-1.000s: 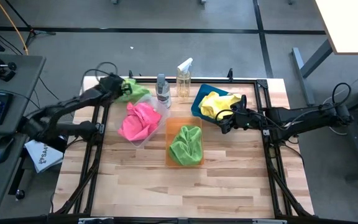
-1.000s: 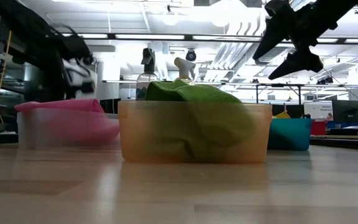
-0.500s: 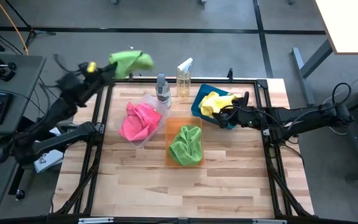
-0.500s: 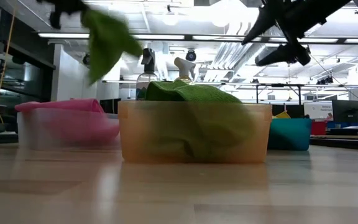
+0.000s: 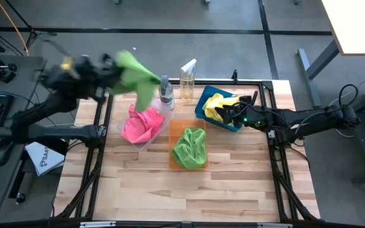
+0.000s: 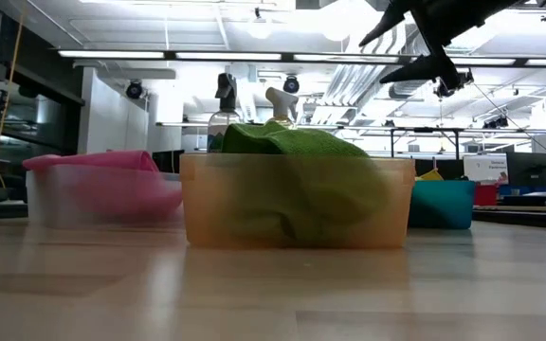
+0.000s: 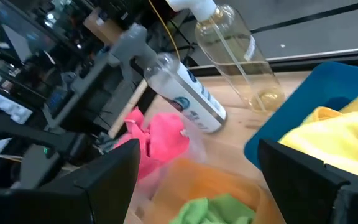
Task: Sort microfiber towel by color & place in baskets
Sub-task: Put the green microfiber towel into the orange bin
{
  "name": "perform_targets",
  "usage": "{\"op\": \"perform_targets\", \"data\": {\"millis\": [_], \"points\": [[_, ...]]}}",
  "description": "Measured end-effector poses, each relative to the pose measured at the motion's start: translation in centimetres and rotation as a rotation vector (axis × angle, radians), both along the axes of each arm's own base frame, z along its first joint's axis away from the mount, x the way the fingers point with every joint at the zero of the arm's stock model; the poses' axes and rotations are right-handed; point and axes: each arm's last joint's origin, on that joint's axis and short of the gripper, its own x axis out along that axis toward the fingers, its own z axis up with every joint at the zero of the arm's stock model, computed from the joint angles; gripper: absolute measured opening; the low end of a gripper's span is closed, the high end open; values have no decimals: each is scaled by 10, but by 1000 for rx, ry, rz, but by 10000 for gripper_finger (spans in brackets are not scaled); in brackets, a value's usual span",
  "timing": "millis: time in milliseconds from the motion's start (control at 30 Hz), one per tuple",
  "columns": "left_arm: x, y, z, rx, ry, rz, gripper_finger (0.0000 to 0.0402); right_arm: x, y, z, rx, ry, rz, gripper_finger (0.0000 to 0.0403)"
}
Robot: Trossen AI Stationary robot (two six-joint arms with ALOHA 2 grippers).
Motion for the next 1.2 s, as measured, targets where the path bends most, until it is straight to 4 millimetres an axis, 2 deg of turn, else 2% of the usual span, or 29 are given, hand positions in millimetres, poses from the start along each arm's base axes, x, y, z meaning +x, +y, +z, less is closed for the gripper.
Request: {"op": "perform_targets", "data": {"millis": [200, 400, 500, 667, 967, 1200], "points": [[89, -13, -40, -27, 182, -226, 0, 0, 0, 2, -25, -8, 1, 318], [156, -41, -80, -82, 225, -404, 0, -1, 0, 3, -113, 51, 37, 318], [178, -51, -98, -136, 213, -464, 0, -3, 0, 5, -154, 68, 52, 318], [194, -56, -120, -200, 290, -488, 0, -16, -1, 11, -206, 91, 72, 318], [201, -54, -153, -248, 571, -397, 0, -48, -3, 18, -221, 125, 61, 318], [204, -54, -186, -298, 814, -351, 0, -54, -3, 21, -227, 111, 39, 318]]}}
